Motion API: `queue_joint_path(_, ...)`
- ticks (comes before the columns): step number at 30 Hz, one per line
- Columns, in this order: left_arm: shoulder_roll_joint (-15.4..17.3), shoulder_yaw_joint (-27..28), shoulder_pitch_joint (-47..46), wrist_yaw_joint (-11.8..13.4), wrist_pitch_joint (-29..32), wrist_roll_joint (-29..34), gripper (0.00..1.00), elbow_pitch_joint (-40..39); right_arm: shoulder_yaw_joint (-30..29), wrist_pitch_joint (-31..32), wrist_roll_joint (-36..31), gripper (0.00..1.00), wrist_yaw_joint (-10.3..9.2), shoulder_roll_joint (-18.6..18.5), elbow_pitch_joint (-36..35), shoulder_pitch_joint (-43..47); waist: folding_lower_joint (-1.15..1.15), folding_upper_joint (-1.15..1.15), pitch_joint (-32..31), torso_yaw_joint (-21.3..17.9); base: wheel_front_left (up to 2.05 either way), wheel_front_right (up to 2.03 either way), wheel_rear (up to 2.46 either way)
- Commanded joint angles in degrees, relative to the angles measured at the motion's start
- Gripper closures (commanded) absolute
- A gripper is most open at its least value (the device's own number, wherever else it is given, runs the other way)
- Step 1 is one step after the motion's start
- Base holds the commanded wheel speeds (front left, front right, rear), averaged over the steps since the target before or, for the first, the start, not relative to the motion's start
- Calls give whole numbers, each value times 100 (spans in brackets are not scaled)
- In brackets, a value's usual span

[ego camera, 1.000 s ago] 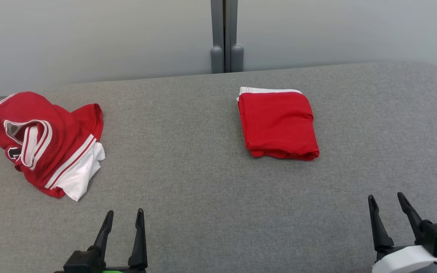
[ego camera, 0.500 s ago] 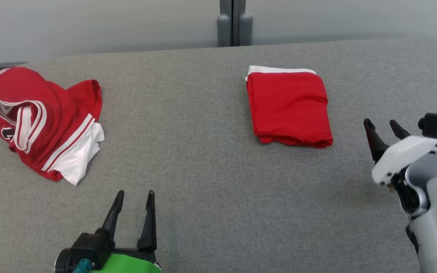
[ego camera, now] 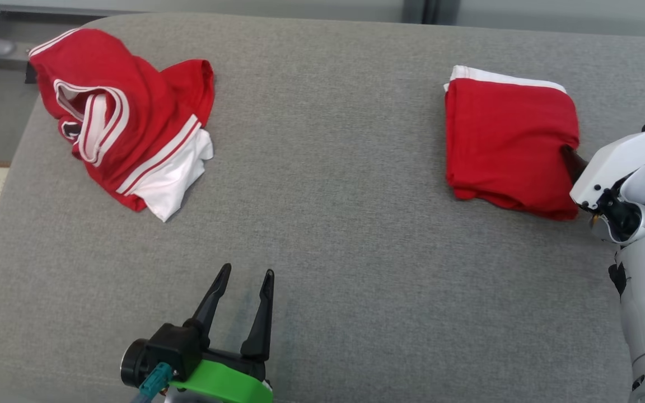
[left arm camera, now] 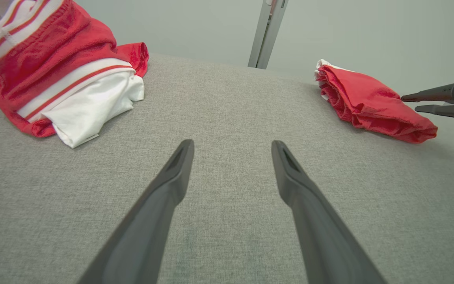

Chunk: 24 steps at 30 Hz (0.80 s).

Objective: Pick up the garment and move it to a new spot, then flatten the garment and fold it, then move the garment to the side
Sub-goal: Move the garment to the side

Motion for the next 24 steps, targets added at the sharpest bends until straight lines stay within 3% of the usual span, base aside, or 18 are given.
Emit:
queue_joint_path(1,15,-31,-106,-8,3,-34,0,5,-76,-54,-97,0,0,7,101,-91,0,0,249,385,0,0,0)
queue_joint_path(7,15,-103,-129,78,3,-131,0,-25,-404,-173,-377,0,-1,145,558,-326,0,0,300,493,0,0,0)
queue_joint_path(8,15,-96,-117,97,3,-134,0,-33,-453,-173,-390,13,-1,193,640,-368,0,0,303,477,0,0,0)
queue_joint_path(9,15,-77,-107,114,3,-138,0,-46,-493,-250,-472,100,-1,217,687,-399,0,0,321,436,0,0,0)
queue_joint_path(14,16,20,-148,126,3,-77,0,-47,-704,-532,-646,100,-1,324,844,-641,0,0,373,111,0,0,0)
queue_joint_path(20,16,256,-191,63,3,83,0,-68,-564,-635,-555,100,-2,340,795,-861,0,0,482,-670,0,0,0)
queue_joint_path(24,16,365,-289,-3,2,228,0,-83,-434,-590,-568,100,-2,148,675,-843,0,0,620,-1218,0,0,0)
